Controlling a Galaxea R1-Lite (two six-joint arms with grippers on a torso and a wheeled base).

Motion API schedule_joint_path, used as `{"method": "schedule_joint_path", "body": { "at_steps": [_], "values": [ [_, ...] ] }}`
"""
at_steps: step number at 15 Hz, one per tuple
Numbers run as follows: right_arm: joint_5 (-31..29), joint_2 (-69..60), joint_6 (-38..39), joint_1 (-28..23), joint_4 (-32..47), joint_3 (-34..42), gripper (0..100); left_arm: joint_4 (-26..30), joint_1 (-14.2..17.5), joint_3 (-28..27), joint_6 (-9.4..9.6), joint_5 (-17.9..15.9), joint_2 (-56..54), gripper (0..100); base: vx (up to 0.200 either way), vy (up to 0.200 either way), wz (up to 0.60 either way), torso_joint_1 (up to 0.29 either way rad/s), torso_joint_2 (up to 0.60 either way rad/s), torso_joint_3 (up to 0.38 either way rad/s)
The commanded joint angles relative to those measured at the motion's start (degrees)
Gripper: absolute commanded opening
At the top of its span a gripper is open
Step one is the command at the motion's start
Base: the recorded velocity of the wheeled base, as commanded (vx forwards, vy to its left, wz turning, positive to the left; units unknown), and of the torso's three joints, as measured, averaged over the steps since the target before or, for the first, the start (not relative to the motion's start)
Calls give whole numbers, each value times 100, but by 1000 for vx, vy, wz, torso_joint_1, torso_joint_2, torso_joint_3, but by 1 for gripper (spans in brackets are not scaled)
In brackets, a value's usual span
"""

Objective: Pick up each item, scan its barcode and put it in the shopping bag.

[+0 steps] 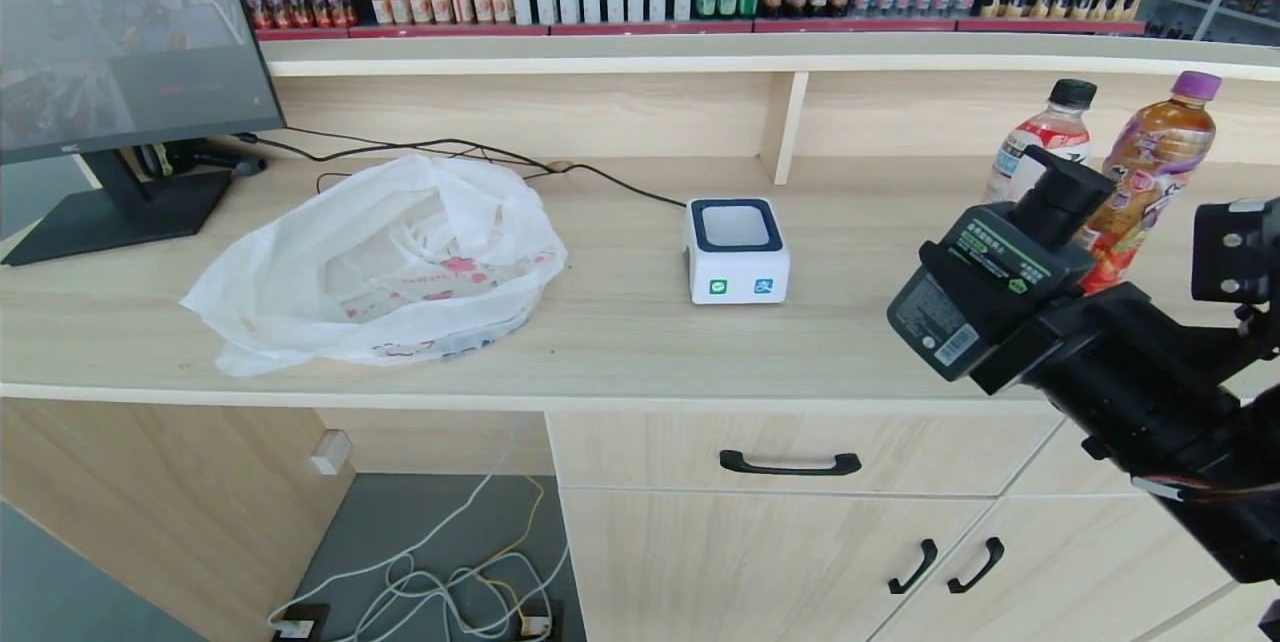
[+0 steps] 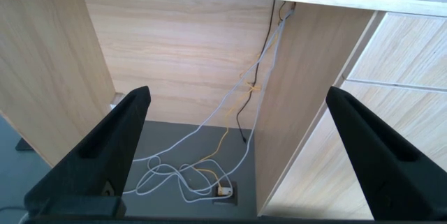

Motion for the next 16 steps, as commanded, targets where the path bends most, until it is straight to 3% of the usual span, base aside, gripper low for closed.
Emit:
{"method": "schedule_joint_path", "body": {
  "at_steps": [1,16],
  "values": [
    [0,-71,8,-2,10,1,0,0,-4,0,9,-1,-1,100,0,200,0,-7,2,7],
    [0,17,87,-11,10,-448,0,0,-4,0,-9,7,-1,100,0,200,0,2,3,3]
  ]
}}
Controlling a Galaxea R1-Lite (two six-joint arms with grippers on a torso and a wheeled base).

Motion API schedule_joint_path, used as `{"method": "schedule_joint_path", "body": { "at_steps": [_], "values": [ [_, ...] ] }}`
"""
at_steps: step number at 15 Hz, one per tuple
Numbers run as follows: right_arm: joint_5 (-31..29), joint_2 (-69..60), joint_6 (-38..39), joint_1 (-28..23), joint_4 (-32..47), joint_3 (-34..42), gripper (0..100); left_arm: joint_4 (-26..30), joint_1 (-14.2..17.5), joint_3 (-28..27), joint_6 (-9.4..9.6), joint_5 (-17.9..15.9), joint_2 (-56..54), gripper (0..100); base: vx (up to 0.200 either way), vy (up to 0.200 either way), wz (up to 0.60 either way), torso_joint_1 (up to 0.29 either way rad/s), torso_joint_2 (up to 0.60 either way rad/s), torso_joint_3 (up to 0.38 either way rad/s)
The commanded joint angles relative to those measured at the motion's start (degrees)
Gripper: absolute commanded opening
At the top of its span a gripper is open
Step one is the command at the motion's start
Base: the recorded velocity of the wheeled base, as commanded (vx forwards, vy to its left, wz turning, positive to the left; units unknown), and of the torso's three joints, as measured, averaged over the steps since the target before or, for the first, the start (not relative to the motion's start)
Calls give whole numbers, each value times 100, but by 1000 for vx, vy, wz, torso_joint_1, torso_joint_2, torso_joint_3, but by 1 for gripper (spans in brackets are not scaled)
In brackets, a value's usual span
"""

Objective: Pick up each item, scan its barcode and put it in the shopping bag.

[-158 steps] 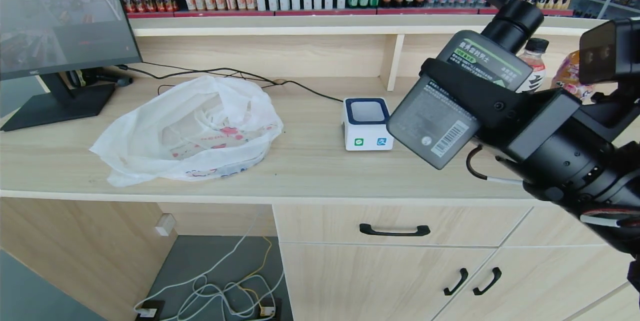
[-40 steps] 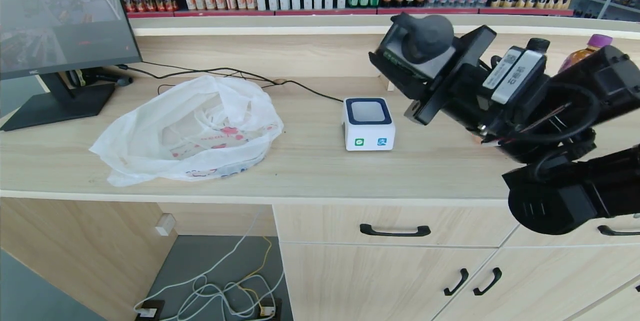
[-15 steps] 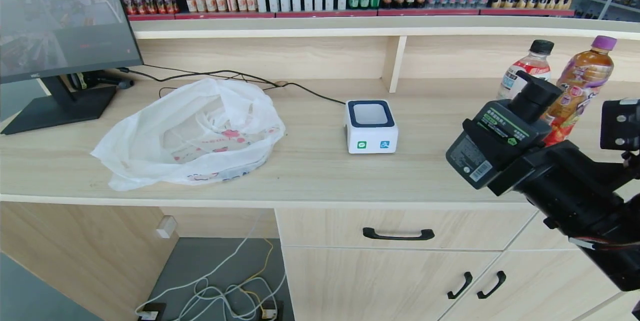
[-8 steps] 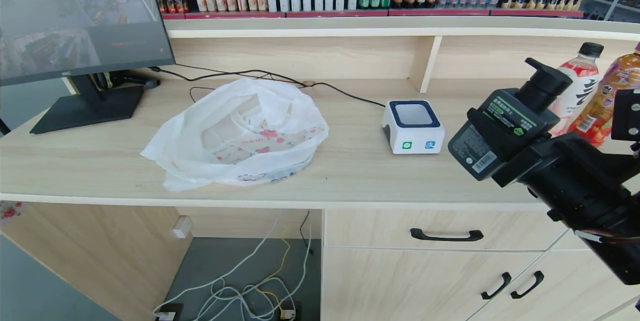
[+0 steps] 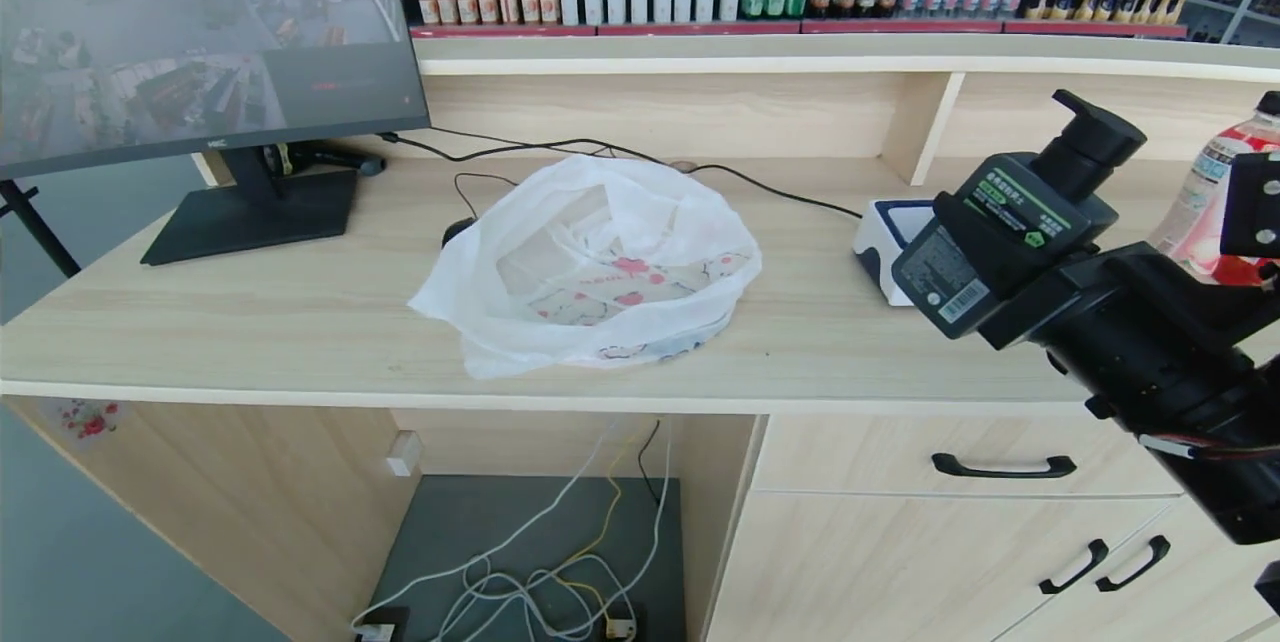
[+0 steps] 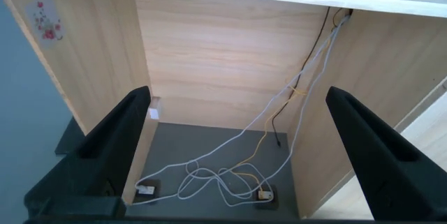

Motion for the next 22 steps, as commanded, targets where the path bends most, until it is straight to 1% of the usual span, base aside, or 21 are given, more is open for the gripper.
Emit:
{"method": "schedule_joint_path", "body": {
  "at_steps": [1,6,10,13,17,19,22],
  "values": [
    [0,56,-1,5,-3,-19,0,0,2,0,-1,0,-1,100,0,200,0,2,2,2],
    [9,48,43,5,-3,-19,0,0,2,0,-19,0,-1,100,0,200,0,3,2,0],
    [9,135,70,40,-3,-177,0,0,2,0,-1,0,-1,100,0,200,0,1,2,5],
    [9,399,70,40,-3,-529,0,0,2,0,16,0,-1,100,0,0,0,0,0,0],
    [0,505,96,-110,-3,-1030,0,0,2,0,16,-9,-1,100,0,0,0,0,0,0],
    [0,812,52,22,-3,-1443,0,0,2,0,16,0,-1,100,0,0,0,0,0,0],
    [-140,1709,-9,523,-3,-2375,0,0,2,0,16,-9,-1,100,0,0,0,0,0,0]
  ]
}}
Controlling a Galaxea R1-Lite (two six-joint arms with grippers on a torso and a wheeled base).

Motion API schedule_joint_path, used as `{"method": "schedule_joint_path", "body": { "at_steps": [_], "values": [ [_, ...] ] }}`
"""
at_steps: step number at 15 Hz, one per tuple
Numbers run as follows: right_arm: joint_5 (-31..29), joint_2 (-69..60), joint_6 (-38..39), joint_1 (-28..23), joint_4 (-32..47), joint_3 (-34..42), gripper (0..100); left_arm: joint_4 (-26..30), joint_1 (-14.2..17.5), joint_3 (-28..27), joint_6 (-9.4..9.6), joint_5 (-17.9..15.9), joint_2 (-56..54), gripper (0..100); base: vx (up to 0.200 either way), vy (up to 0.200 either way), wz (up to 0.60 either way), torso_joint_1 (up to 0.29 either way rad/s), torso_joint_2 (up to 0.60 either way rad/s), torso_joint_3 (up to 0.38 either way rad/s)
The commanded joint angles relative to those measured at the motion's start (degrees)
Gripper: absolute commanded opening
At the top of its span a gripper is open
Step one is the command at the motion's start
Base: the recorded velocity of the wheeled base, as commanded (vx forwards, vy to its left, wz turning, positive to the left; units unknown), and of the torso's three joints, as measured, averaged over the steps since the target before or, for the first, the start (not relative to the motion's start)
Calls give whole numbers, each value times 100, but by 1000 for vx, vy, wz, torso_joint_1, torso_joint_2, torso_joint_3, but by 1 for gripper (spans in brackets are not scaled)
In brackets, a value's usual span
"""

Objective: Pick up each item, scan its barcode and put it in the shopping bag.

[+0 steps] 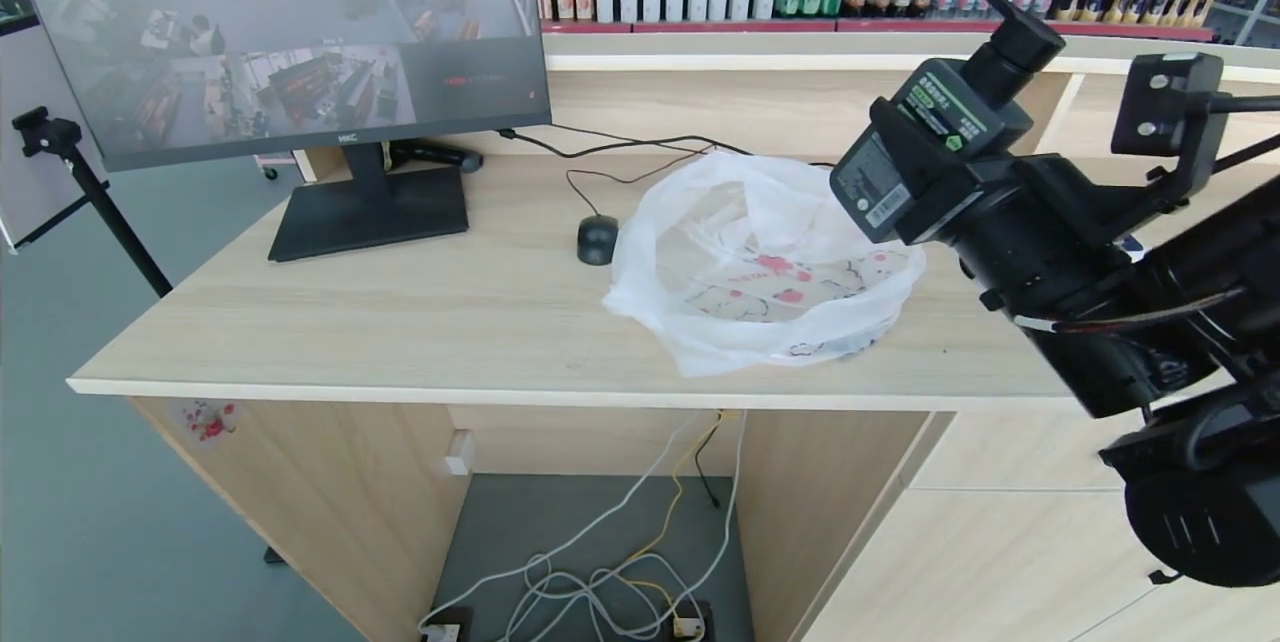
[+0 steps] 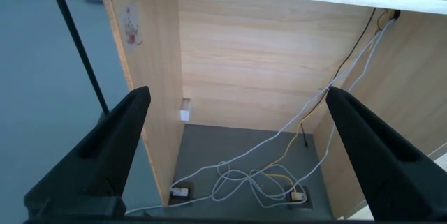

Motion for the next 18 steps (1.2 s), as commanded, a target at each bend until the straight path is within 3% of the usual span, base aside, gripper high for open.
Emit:
{"method": "schedule_joint_path", "body": {
  "at_steps": [1,3,7,12,16,18],
  "values": [
    [-271,973,-18,656,3,-868,0,0,1,0,-4,7,-1,100,0,0,0,0,0,0],
    [-482,1483,-18,1069,3,-1545,0,0,1,0,-4,7,-1,100,0,0,0,0,0,0],
    [-386,1483,-114,770,240,-1650,0,0,1,0,-4,7,-1,100,0,0,0,0,0,0],
    [-324,1510,-158,621,2156,-2846,0,0,1,0,-4,7,-1,100,0,0,0,0,0,0],
    [-315,1940,-220,524,2780,-3408,0,0,1,0,-4,7,-1,100,0,0,0,0,0,0],
    [-368,2327,-369,454,3000,-4155,0,0,1,0,-4,7,-1,100,0,0,0,0,0,0]
  ]
}}
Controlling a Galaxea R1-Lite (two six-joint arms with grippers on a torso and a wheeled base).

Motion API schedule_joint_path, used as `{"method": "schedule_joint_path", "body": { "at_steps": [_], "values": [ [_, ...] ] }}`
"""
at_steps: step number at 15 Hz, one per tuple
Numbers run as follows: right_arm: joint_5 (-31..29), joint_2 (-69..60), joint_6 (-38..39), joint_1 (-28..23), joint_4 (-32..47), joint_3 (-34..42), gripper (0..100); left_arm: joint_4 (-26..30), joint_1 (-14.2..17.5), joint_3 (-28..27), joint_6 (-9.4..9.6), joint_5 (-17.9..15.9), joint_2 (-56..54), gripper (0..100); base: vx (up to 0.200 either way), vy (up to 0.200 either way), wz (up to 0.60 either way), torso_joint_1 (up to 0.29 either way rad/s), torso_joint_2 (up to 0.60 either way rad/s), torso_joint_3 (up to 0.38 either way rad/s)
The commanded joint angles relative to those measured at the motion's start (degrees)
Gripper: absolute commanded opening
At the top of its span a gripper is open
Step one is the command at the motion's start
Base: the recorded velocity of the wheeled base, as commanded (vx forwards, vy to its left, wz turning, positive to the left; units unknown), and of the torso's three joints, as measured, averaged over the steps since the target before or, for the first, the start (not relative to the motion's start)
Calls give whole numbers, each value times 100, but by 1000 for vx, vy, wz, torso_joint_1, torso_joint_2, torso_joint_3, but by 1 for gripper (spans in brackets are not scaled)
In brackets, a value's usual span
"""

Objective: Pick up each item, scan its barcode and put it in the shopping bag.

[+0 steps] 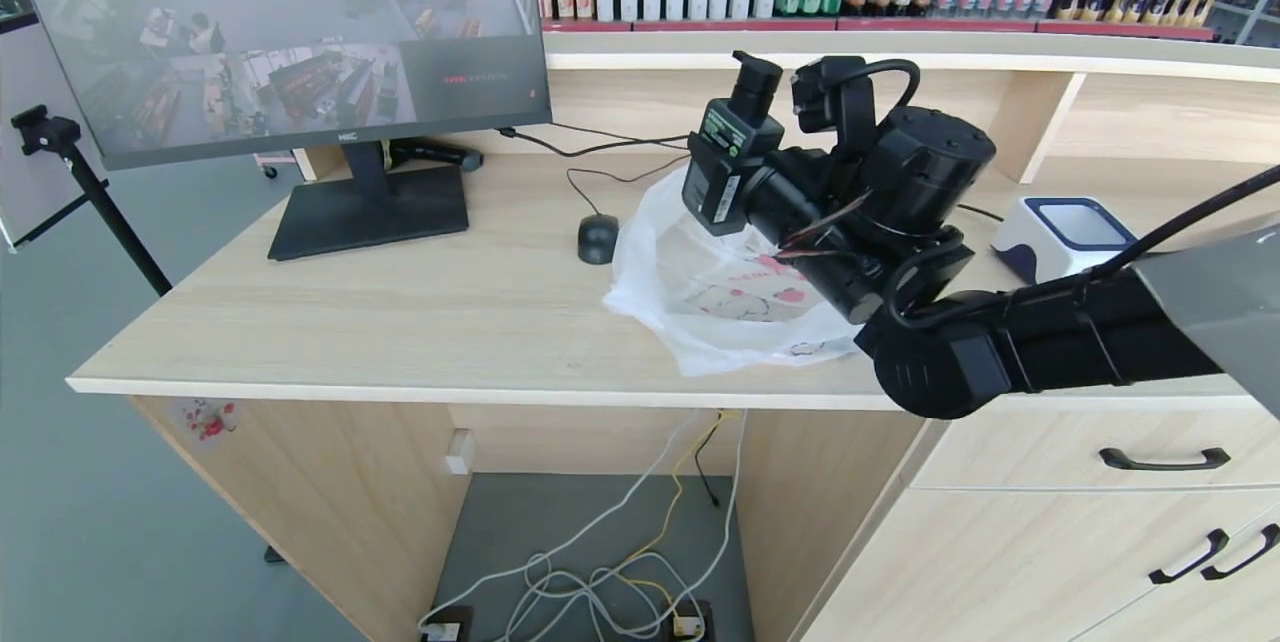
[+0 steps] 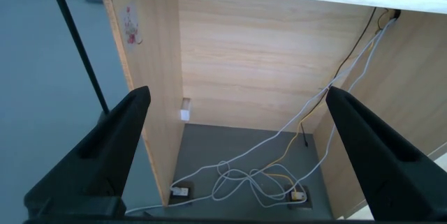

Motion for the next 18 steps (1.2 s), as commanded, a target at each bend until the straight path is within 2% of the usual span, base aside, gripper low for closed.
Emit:
{"method": "schedule_joint_path", "body": {
  "at_steps": [1,4,9,18],
  "values": [
    [-37,474,-87,-66,220,-673,0,0,2,0,-13,0,-1,100,0,0,0,0,0,0],
    [-46,553,-201,-84,1037,-1174,0,0,2,0,-4,0,-1,100,0,0,0,0,0,0],
    [-54,1054,-315,-207,1151,-1648,0,0,2,0,-4,0,-1,100,0,0,0,0,0,0],
    [25,1204,-368,-286,1125,-1507,0,0,2,0,-4,0,-1,100,0,0,0,0,0,0]
  ]
}}
